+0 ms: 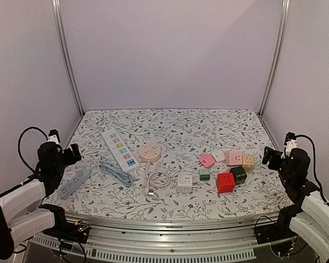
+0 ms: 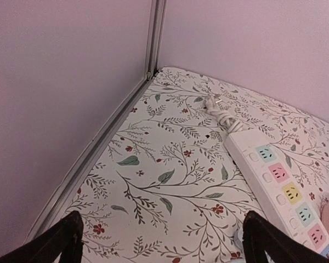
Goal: Pull the plug off the socket
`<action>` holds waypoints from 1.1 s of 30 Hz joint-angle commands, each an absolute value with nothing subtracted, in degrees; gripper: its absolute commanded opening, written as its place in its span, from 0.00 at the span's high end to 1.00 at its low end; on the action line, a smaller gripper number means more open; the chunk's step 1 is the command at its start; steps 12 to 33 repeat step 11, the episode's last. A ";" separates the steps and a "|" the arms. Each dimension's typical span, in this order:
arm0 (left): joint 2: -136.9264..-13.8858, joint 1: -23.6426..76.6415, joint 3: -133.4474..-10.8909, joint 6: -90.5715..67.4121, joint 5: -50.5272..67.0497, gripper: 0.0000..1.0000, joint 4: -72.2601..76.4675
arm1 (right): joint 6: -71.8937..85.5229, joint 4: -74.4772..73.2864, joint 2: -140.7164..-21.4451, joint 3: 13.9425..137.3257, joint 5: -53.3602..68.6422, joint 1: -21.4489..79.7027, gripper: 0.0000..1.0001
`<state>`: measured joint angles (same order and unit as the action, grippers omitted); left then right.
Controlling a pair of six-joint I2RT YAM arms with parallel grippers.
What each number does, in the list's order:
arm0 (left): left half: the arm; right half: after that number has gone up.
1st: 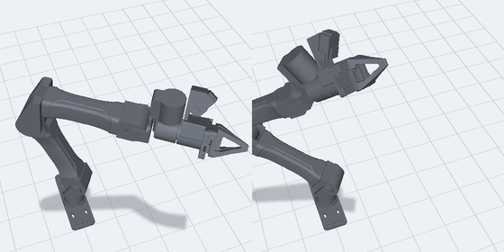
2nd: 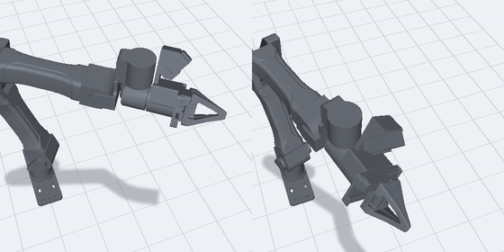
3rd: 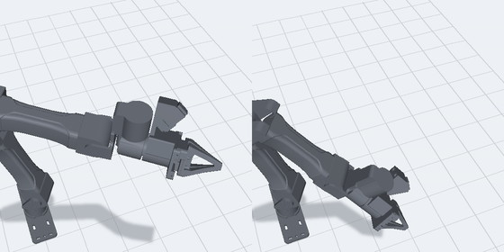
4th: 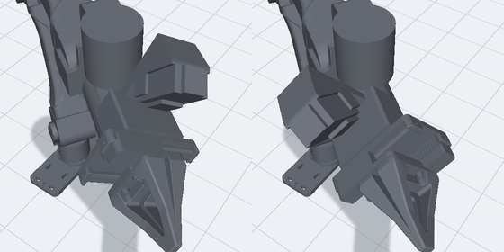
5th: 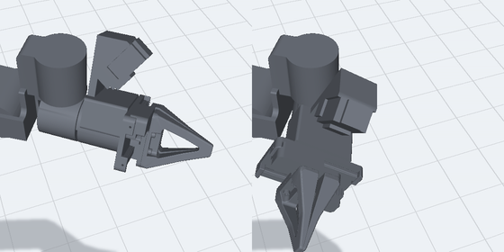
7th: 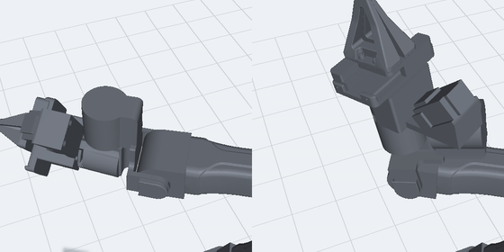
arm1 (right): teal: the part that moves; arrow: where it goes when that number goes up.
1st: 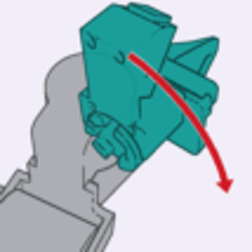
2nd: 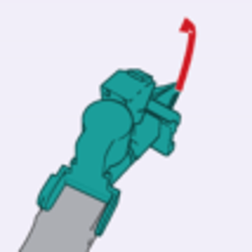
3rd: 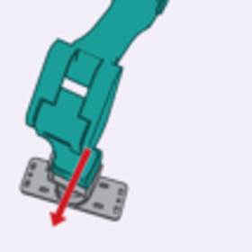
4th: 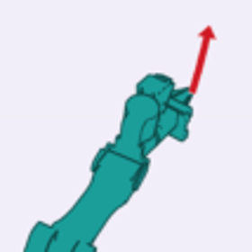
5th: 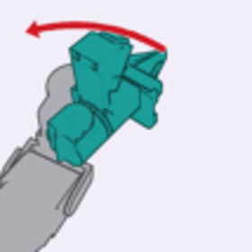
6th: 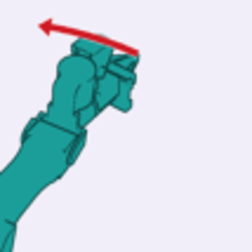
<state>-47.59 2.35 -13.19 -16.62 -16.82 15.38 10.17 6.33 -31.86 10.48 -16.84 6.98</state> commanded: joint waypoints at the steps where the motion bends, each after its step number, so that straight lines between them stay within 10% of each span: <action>1: -47.50 2.99 -11.88 -15.47 -16.80 0.00 17.90 | 9.36 7.79 -32.00 10.01 -17.96 6.83 0.01; 33: -48.28 2.94 -12.53 -16.02 -18.36 0.00 17.15 | 9.01 8.17 -34.02 10.47 -17.35 6.75 0.01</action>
